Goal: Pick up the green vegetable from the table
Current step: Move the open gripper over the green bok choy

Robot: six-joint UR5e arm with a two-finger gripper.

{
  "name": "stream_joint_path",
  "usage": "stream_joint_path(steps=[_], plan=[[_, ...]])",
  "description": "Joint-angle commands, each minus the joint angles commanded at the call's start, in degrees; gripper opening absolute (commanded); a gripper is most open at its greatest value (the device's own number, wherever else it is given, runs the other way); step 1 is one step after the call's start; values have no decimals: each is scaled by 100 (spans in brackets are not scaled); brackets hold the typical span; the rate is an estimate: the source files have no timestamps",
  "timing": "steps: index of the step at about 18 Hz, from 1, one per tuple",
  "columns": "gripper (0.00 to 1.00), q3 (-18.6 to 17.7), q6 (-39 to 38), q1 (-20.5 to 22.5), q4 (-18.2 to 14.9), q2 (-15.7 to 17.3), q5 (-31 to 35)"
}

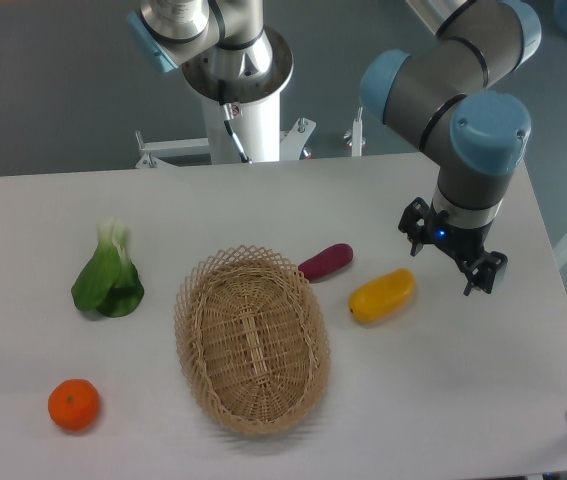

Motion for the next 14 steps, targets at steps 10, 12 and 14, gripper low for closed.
stream_joint_path(steps=[10, 12, 14], plan=[[100, -149, -52, -18, -96, 131, -175], [100, -307, -210, -44, -149, 272, -193], [100, -544, -604, -105, -176, 491, -351]])
